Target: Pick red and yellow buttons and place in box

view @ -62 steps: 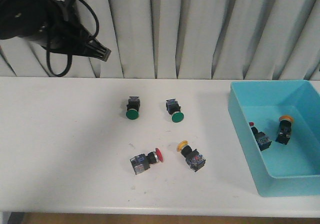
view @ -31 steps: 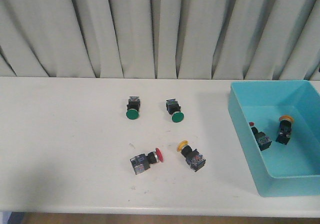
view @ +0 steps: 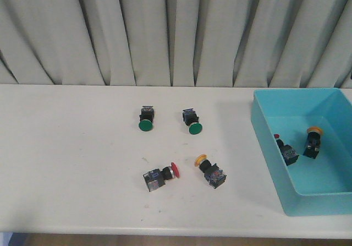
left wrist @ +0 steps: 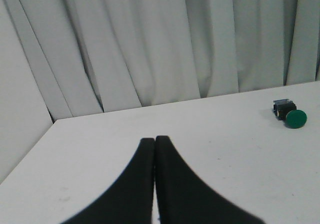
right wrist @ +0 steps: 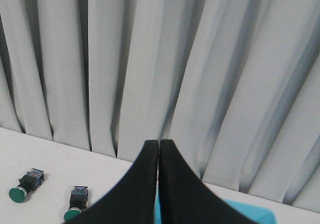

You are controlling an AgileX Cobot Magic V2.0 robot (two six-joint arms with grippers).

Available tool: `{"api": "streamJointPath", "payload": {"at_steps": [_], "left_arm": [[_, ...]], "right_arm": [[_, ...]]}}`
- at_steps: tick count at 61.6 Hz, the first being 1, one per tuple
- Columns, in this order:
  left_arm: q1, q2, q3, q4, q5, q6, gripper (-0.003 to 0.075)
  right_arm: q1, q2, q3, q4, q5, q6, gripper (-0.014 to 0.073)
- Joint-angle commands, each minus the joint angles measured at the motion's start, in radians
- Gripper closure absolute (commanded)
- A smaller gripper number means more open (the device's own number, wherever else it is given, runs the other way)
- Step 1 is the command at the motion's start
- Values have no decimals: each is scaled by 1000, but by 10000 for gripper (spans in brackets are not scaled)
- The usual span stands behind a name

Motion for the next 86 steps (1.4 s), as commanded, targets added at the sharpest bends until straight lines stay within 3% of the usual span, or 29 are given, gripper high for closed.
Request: {"api": "streamJointPath", "payload": {"at_steps": [1, 18, 49, 86], "left_arm": [[0, -15, 51, -11, -72, -5, 726], [-3, -15, 51, -20, -71, 38, 726], [-3, -15, 51, -222, -67, 133, 726], [-3, -15, 50, -221, -68, 133, 726]], "right_arm": [[-1, -9, -27, 5, -70, -7, 601], [-1, -9, -27, 5, -70, -7, 601], [-1, -9, -27, 5, -70, -8, 601], [-1, -9, -27, 5, -70, -8, 601]]}}
